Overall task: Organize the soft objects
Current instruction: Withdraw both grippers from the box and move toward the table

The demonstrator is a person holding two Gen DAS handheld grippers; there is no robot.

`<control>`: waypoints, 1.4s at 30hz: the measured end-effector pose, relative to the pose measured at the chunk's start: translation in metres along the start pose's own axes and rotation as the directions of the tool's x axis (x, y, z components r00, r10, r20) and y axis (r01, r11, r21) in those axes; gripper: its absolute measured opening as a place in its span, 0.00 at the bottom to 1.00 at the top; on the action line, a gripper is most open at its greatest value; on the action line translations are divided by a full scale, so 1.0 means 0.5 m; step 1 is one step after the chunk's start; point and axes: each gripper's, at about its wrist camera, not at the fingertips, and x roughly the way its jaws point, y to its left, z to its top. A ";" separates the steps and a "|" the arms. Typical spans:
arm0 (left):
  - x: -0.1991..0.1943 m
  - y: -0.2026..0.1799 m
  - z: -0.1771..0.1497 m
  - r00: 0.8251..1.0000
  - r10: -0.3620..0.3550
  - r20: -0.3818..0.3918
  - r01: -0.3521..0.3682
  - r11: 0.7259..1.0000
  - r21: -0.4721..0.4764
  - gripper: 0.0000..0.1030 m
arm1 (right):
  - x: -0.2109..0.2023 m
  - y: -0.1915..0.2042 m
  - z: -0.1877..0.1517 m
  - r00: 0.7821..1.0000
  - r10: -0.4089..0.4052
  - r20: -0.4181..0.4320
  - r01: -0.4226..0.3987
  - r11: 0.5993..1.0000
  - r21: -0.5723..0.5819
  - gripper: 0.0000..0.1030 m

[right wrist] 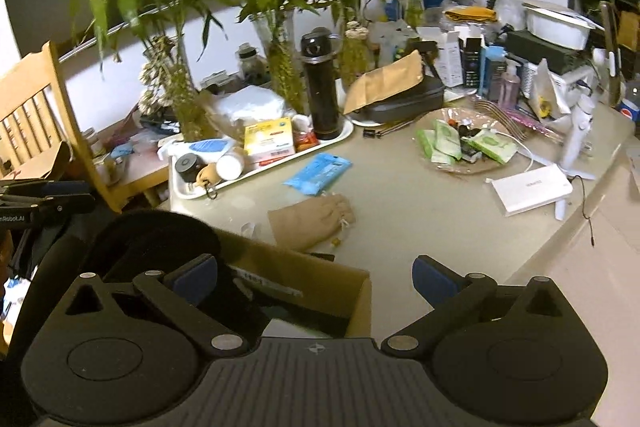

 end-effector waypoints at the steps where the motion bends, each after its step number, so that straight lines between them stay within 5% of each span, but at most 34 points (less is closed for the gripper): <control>1: 0.003 0.001 0.005 1.000 0.000 0.004 0.000 1.000 0.000 0.53 | 0.004 -0.002 0.004 1.000 -0.005 0.001 0.005 1.000 0.004 1.00; 16: 0.016 0.009 0.047 0.999 0.009 0.052 -0.010 1.000 0.029 0.53 | 0.038 -0.036 0.058 0.997 -0.045 0.055 0.044 0.999 0.021 1.00; 20: 0.023 0.015 0.040 0.998 0.013 0.061 -0.016 0.999 0.046 0.69 | 0.049 -0.050 0.050 0.997 -0.038 0.072 0.036 0.999 0.030 1.00; 42: 0.121 0.075 0.037 0.999 -0.003 0.034 0.002 1.000 0.024 0.74 | 0.159 -0.126 0.021 0.999 -0.011 0.030 0.008 0.996 0.092 1.00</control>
